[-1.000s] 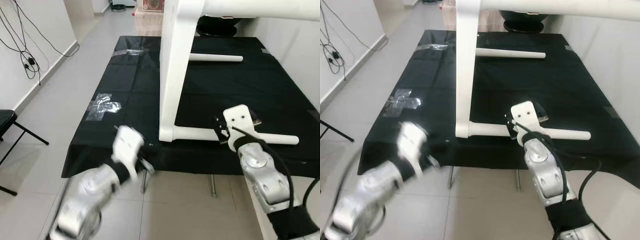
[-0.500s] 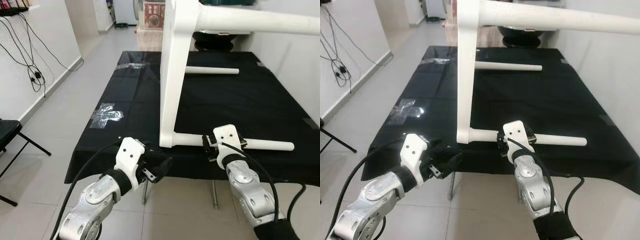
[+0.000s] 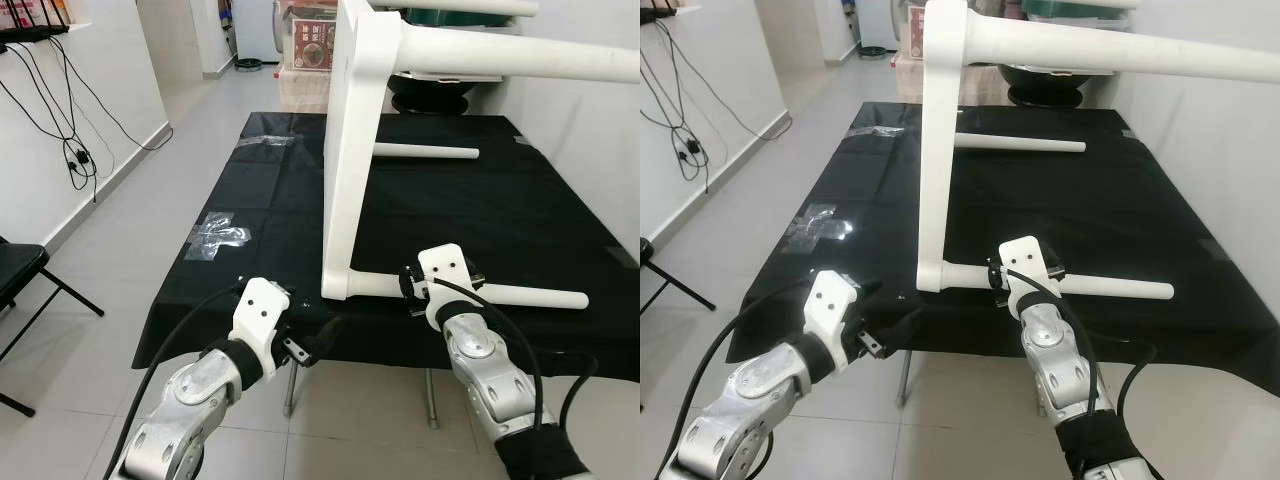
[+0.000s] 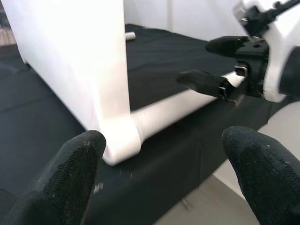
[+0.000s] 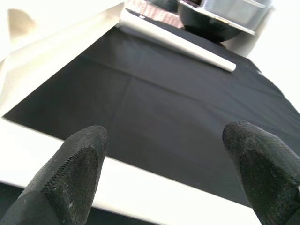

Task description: Building children table

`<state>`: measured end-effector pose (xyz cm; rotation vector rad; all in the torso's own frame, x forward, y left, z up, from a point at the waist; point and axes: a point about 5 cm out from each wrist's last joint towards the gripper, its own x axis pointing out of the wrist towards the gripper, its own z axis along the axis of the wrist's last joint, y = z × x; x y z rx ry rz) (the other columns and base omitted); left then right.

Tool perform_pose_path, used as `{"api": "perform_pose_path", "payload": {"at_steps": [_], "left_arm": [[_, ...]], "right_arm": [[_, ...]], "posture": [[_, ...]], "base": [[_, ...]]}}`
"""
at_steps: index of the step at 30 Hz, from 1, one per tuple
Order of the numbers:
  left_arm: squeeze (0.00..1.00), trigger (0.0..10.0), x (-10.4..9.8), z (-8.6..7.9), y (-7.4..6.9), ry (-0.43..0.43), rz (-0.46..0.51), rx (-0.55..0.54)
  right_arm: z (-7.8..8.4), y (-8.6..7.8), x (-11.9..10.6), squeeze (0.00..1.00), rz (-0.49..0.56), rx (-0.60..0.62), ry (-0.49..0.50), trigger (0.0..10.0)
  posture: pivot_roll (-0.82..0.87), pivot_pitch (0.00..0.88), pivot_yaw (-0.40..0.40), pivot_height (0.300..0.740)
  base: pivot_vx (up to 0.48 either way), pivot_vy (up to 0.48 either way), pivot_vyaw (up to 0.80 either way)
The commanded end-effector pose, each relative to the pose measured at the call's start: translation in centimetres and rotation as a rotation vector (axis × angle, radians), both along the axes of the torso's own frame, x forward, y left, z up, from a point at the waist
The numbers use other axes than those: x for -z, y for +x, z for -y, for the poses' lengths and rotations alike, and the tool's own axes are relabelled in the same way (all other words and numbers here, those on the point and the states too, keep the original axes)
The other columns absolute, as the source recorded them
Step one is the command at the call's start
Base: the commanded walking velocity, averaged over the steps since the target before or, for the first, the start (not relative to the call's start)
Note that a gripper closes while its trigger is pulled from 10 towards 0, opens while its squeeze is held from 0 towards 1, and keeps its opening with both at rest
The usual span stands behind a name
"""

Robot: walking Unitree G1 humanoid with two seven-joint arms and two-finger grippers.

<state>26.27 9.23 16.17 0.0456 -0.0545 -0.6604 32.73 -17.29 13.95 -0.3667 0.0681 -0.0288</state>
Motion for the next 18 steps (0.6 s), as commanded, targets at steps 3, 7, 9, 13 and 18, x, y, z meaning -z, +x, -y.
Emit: {"api": "perform_pose_path", "payload": {"at_steps": [3, 7, 9, 13, 18], "left_arm": [[0.0, 10.0, -0.1, 0.0, 0.5, -0.053, -0.01, -0.016], [0.0, 10.0, -0.1, -0.1, 0.6, -0.064, -0.013, -0.022], [0.0, 10.0, -0.1, -0.1, 0.6, -0.064, -0.013, -0.022], [0.0, 10.0, -0.2, -0.3, 0.8, -0.075, -0.007, -0.033], [0.0, 10.0, -0.6, -0.6, 1.8, -0.123, -0.01, -0.091]], "right_arm": [[1.0, -0.2, 0.2, 0.0, 0.005, 0.04, 0.037, 10.0], [1.1, -0.1, 0.1, 0.0, 0.013, 0.043, 0.036, 10.0], [1.1, -0.1, 0.1, 0.0, 0.013, 0.043, 0.036, 10.0], [1.2, 0.0, -0.6, 0.0, 0.048, 0.039, 0.024, 10.0], [1.5, 0.2, -2.6, 0.0, 0.131, -0.003, -0.051, 10.0]], "posture": [[-0.07, 0.004, -0.014, 0.74], [-0.06, 0.002, -0.016, 0.74], [-0.06, 0.002, -0.016, 0.74], [-0.06, 0.002, -0.014, 0.74], [-0.07, 0.002, -0.011, 0.74]], "base": [[0.0, -0.48, 0.0], [0.0, -0.48, 0.0], [0.0, -0.48, 0.0], [0.0, -0.431, 0.0], [0.0, 0.0, 0.0]]}}
